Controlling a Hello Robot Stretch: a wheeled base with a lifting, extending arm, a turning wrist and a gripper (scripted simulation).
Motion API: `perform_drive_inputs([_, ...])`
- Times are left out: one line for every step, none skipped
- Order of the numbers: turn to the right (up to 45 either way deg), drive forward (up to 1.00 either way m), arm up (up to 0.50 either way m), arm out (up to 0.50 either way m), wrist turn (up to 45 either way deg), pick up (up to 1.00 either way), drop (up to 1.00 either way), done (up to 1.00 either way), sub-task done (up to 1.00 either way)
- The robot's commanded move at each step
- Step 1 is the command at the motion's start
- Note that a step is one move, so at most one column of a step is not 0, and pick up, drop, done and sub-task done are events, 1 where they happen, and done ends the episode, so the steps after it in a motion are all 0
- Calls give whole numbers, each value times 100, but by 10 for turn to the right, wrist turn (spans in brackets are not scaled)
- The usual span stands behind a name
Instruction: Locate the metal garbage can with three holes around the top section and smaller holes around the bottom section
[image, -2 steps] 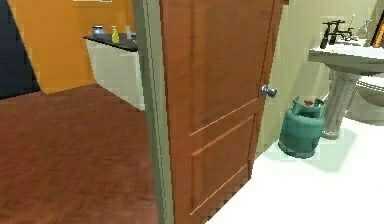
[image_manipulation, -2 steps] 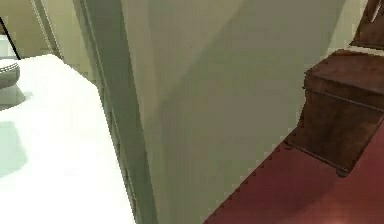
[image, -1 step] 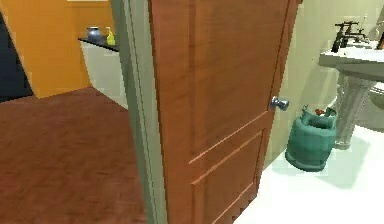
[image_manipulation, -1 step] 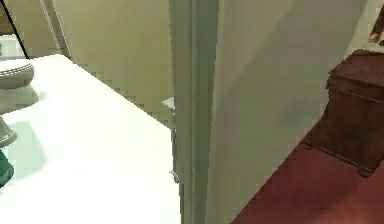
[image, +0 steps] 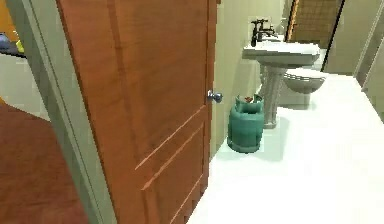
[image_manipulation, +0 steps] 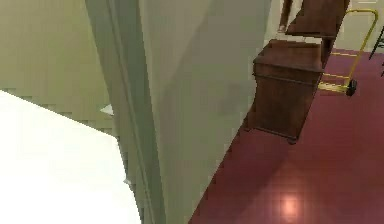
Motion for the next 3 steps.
perform_drive_inputs([0,30,0,0,0,0,0,0,0])
perform_drive_inputs([240,0,0,0,0,0,0,0,0])
perform_drive_inputs([0,30,0,0,0,0,0,0,0])
